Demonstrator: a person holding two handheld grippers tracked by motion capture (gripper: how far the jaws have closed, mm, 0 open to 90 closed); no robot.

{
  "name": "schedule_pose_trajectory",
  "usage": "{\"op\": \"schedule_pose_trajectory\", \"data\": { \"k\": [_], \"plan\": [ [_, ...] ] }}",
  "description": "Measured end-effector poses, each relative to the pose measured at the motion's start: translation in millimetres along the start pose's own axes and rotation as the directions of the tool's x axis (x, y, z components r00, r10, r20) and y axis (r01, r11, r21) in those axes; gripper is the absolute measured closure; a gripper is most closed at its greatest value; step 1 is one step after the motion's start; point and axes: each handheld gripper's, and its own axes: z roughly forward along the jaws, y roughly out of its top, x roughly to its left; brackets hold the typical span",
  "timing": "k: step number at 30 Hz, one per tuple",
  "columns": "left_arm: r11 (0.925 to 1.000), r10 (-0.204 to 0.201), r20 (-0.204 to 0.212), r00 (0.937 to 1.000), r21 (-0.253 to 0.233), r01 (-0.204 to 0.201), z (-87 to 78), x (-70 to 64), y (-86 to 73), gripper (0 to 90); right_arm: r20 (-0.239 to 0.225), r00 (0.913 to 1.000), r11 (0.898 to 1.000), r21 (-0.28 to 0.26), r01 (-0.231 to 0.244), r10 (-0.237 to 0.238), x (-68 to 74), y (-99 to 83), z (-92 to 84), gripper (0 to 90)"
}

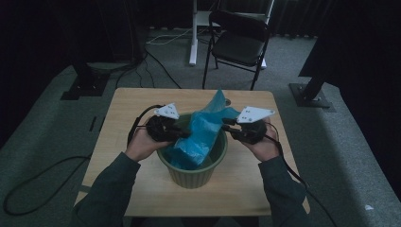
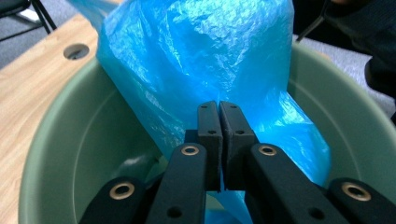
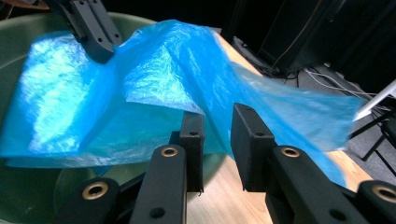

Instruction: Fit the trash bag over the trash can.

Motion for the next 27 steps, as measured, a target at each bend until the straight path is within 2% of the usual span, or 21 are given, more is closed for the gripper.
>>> {"op": "schedule_pose_trajectory", "data": {
  "k": [2, 4, 5, 6, 7, 9, 12, 16, 17, 18, 21, 23, 27],
  "plan": [
    [1.0, -0.001, -0.013, 0.9999, -0.009, 0.001, -1.0, -0.2, -1.1, 80.4, -0.014, 0.9998, 1.0, 0.006, 0.016, -0.016, 3.2, 0.5, 3.5, 83.3],
    [0.9985, -0.015, -0.026, 0.9995, -0.052, 0.014, -5.7, 0.5, -1.5, 70.8, -0.032, 0.9991, 1.0, 0.009, 0.027, -0.027, 6.1, 0.4, 5.5, 88.4],
    [0.9985, -0.015, -0.026, 0.9995, -0.052, 0.014, -5.7, 0.5, -1.5, 66.5, -0.032, 0.9991, 1.0, 0.009, 0.027, -0.027, 6.1, 0.4, 5.5, 88.4],
    [0.9958, -0.022, -0.031, 0.9993, -0.089, 0.019, -10.3, 1.7, -0.9, 61.5, -0.042, 0.9985, 0.999, 0.016, 0.036, -0.036, 9.2, 0.3, 6.8, 89.7],
    [0.9938, -0.028, -0.037, 0.9989, -0.109, 0.023, -13.2, 2.6, 0.3, 61.5, -0.042, 0.9985, 0.999, 0.016, 0.036, -0.036, 9.2, 0.3, 6.8, 89.7],
    [0.9883, -0.038, -0.027, 0.9989, -0.149, 0.034, -17.4, 4.3, 3.6, 56.0, -0.048, 0.9981, 0.999, 0.016, 0.04, -0.039, 10.1, 0.4, 7.4, 89.7],
    [0.9871, -0.04, -0.033, 0.9987, -0.156, 0.035, -16.6, 7.0, 12.0, 50.6, -0.058, 0.9973, 0.999, 0.01, 0.045, -0.045, 11.2, 0.7, 7.9, 89.7],
    [0.9893, -0.073, -0.04, 0.9965, -0.129, 0.067, -3.9, 13.7, 19.8, 47.3, -0.061, 0.997, 0.999, 0.002, 0.048, -0.048, 13.0, 0.6, 7.8, 89.7],
    [0.9908, -0.081, -0.048, 0.9955, -0.112, 0.076, 0.8, 14.9, 20.9, 48.2, -0.064, 0.9966, 0.999, 0.0, 0.052, -0.052, 13.4, 0.5, 7.6, 89.7],
    [0.9917, -0.085, -0.055, 0.9948, -0.101, 0.079, 3.6, 14.7, 21.4, 53.5, -0.068, 0.9962, 0.998, -0.002, 0.055, -0.055, 14.0, 0.6, 7.0, 89.7],
    [0.9967, -0.055, -0.075, 0.9957, -0.063, 0.05, 11.3, 10.2, 21.8, 76.6, -0.071, 0.9954, 0.998, 0.004, 0.065, -0.065, 14.8, 0.6, 4.9, 89.2],
    [0.9984, -0.035, -0.095, 0.9949, -0.047, 0.031, 13.4, 6.0, 21.0, 85.8, -0.073, 0.9948, 0.998, 0.003, 0.07, -0.07, 14.5, 0.6, 2.1, 85.4],
    [0.9994, 0.008, -0.102, 0.9948, -0.031, -0.011, 11.8, -1.3, 18.9, 88.8, -0.069, 0.9954, 0.998, -0.024, 0.064, -0.066, 10.3, -0.1, -8.3, 77.9]
  ]
}}
